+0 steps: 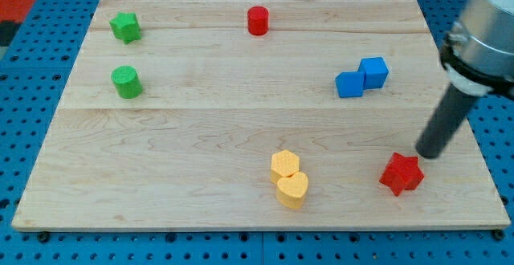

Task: Push the red star closer to the yellow hexagon

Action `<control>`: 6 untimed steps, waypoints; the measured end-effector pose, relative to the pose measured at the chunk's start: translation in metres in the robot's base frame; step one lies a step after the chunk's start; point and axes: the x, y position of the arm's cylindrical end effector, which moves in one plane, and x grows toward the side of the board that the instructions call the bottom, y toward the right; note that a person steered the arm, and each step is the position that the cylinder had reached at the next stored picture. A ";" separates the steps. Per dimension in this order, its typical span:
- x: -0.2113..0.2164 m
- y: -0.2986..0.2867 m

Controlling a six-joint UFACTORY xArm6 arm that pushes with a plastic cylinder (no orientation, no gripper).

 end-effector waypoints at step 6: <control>-0.016 -0.118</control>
